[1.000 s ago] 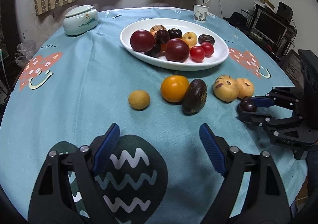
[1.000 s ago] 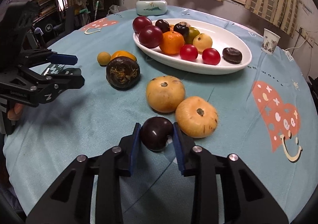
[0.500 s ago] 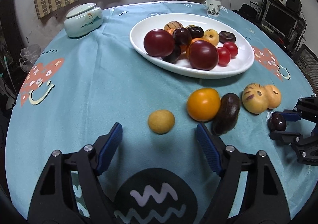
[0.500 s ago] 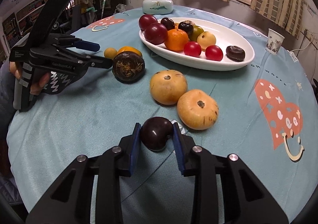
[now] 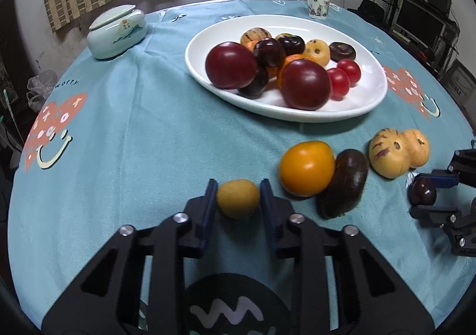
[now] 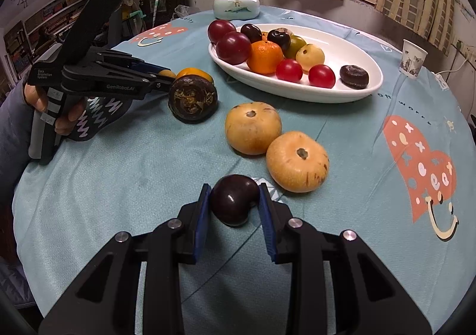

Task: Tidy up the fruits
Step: 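Grasp a dark plum with the right tool while the left tool grasps the small yellow fruit, then carry the dark plum and yellow fruit over the plate and open both tools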

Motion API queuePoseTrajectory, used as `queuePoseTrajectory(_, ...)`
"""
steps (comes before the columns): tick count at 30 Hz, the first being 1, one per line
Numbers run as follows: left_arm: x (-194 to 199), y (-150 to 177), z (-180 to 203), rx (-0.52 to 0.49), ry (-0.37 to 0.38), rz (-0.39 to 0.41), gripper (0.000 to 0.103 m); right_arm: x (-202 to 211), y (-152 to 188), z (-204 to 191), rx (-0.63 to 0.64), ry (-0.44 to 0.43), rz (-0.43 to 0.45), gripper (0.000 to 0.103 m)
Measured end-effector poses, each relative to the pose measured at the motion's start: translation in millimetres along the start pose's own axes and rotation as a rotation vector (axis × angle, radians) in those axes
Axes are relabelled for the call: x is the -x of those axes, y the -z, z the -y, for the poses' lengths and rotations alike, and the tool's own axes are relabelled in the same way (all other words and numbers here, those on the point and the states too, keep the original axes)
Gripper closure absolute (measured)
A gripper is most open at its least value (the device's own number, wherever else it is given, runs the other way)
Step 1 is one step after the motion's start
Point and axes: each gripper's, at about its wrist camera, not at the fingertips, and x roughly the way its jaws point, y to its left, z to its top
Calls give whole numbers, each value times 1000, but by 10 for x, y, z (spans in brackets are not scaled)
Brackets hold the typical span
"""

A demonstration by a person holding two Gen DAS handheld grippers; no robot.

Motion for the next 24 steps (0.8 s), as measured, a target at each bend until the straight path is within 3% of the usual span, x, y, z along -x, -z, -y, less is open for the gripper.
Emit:
queuePoseTrajectory(11, 447, 124, 426, -11, 19, 72, 75, 1, 1, -13, 7, 9, 1, 71)
queuePoseTrajectory(18, 603, 136, 868, 47, -70, 140, 75, 107, -17, 16, -24, 29, 52, 71)
queuePoseTrajectory(24, 555, 134, 883, 82, -66, 136, 75, 218, -42, 66, -54, 30, 103, 71)
